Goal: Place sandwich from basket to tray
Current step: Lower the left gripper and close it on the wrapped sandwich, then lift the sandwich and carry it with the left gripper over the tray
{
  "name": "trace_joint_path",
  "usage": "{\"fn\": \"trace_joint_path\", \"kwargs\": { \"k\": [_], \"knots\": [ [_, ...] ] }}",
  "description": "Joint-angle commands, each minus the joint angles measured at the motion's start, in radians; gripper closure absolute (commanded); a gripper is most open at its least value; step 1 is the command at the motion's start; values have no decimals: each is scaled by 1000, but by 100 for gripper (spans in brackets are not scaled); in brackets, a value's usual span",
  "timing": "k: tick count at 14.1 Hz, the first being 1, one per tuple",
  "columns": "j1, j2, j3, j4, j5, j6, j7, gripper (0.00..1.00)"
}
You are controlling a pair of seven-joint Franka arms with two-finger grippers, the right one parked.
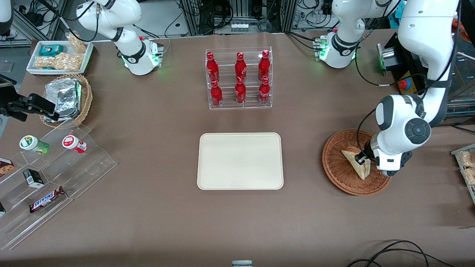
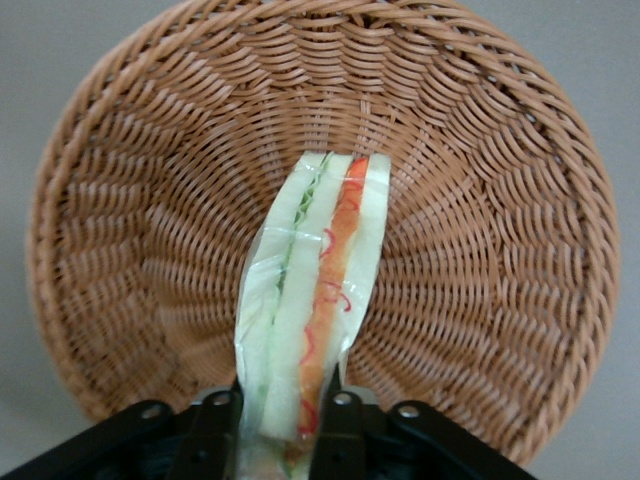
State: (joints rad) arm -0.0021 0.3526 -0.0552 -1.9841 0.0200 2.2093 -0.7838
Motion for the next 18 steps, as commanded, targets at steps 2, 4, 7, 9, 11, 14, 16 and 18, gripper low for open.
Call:
{"fn": "trace_joint_path", "kwargs": {
  "k": [2,4,7,9,11,14,16,18],
  "knots": [
    [-76,0,-9,169,15,-233,-23,94],
    [-133,6,-12,180,5,-226,-3,98],
    [-212,122,-83,356,-2,-235,147,99],
    [-307,212,-83,459,15,-232,126,93],
    [-376,249,-83,484,9,-217,121,93],
    [-502,321,-81,527,11,-102,60,94],
    [-545,386,-81,611,11,-99,12,94],
    [-594,434,-77,675,20,-105,-66,94]
  ]
}}
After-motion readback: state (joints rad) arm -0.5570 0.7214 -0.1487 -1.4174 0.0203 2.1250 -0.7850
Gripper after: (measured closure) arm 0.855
